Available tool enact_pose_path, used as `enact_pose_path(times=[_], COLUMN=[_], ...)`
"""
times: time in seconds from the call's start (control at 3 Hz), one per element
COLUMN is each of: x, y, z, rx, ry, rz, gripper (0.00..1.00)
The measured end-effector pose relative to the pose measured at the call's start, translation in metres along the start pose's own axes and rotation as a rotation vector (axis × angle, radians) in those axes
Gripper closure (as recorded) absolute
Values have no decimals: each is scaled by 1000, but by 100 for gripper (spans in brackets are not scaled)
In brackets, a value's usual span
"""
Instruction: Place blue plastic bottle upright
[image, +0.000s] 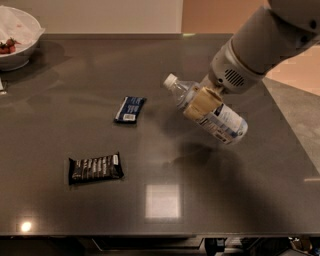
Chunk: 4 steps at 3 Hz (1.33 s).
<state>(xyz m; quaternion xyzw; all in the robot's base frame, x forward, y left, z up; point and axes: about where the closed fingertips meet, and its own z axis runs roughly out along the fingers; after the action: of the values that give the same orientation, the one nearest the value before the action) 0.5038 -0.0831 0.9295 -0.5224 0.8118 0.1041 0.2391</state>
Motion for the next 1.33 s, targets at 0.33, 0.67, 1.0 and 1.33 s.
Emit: enact_pose_path(times=[0.33,0.67,1.0,1.33], x=[-4,-6,-5,-2], y=[-3,-4,-4,-4], z=[-8,-17,-23,-28], rx=[-6,3,13,12], ry=[-157,-303,-422,-533], rz=[-8,-17,-23,-21], gripper=[100,100,100,100])
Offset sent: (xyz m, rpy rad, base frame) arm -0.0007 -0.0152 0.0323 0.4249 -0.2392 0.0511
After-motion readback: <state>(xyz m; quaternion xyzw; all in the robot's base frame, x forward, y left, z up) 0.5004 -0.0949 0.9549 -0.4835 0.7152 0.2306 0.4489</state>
